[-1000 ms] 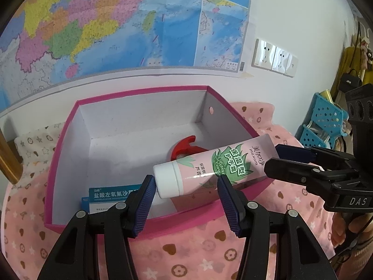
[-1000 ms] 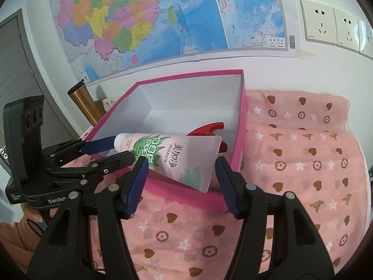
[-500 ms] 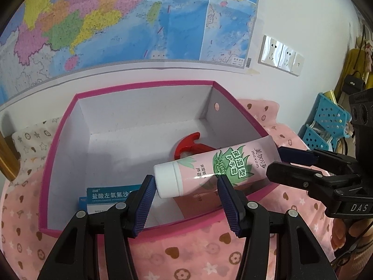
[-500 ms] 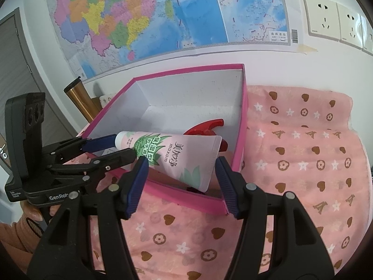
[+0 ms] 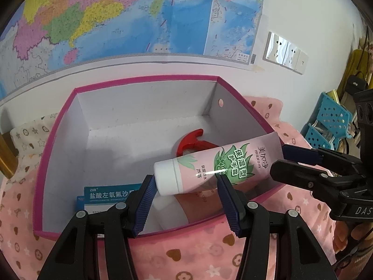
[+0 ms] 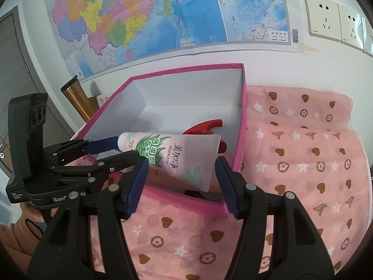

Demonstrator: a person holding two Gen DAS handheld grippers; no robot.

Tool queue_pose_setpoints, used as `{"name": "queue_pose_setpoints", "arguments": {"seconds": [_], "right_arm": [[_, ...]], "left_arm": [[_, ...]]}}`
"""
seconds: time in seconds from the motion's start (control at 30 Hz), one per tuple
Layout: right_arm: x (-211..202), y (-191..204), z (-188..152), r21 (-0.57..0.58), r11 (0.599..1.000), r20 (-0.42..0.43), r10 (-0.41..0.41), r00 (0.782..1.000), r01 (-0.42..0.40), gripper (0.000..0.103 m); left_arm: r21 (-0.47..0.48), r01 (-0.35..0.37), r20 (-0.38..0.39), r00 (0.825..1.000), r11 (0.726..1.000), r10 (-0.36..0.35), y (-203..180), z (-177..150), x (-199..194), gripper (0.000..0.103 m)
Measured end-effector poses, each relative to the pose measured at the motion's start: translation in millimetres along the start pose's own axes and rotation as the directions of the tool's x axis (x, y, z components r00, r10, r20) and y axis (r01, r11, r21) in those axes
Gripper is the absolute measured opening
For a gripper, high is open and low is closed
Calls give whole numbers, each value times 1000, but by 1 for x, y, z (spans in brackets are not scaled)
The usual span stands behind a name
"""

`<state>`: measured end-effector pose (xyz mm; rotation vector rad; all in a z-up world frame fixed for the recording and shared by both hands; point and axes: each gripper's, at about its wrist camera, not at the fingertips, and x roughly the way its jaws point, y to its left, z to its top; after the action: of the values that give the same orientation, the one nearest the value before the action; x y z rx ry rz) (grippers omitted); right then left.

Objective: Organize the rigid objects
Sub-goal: 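Lower the aloe tube into the magenta box with both grippers, then open both grippers and withdraw them from the box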

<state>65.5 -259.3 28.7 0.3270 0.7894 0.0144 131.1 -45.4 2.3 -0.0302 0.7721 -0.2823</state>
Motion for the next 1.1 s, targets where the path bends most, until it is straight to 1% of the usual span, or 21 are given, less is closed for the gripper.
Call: {"name": "queue_pose_setpoints", "arguments": {"seconds": [0.27,0.4,0.47,0.5,0.73,0.8,0.87,0.9,0.93,0.97,1.0,1.03,1.1], "right_arm": [[3,5,-1,-23,999,10,-40,999,40,62],[1,9,-2,-30,998,30,-60,998,61,62],[0,11,-4,-37,997,38,-72,997,73,62],[-1,11,-6,-40,996,39,-79,996,81,62],[-9,17,-16,-43,997,48,-59,997,61,65],[-14,23,-20,-57,997,59,-56,997,60,67],[-19,28,-25,-73,996,71,-54,996,59,78],[-23,31,-28,-80,995,84,-53,995,60,80],[-27,35,-32,-89,994,99,-52,994,61,82],[-30,39,-35,-97,993,111,-51,993,61,84],[-33,42,-39,-102,993,123,-52,991,64,86],[-35,45,-43,-103,992,133,-55,990,69,89],[-37,50,-52,-105,991,149,-64,987,80,96]], "left_arm": [[-8,1,-2,1000,1000,-1,2,0,1,55],[-24,11,5,1000,1000,-11,3,-2,-1,58],[-31,4,15,1000,1000,-4,5,-4,-3,65],[-30,-2,23,1000,1000,2,5,-5,-5,66],[-8,-27,87,996,1000,27,2,-19,-30,85],[-5,-31,100,995,1000,31,1,-24,-38,87],[-4,-41,118,992,999,41,2,-30,-48,91],[-4,-45,131,990,999,45,2,-33,-54,94],[-7,-43,142,989,999,44,2,-36,-59,101],[-12,-42,153,987,999,43,2,-40,-65,103],[-18,-44,165,985,999,47,3,-44,-71,103],[-26,-48,171,984,999,52,4,-49,-76,103],[-40,-69,163,984,997,74,6,-58,-81,103]]}}
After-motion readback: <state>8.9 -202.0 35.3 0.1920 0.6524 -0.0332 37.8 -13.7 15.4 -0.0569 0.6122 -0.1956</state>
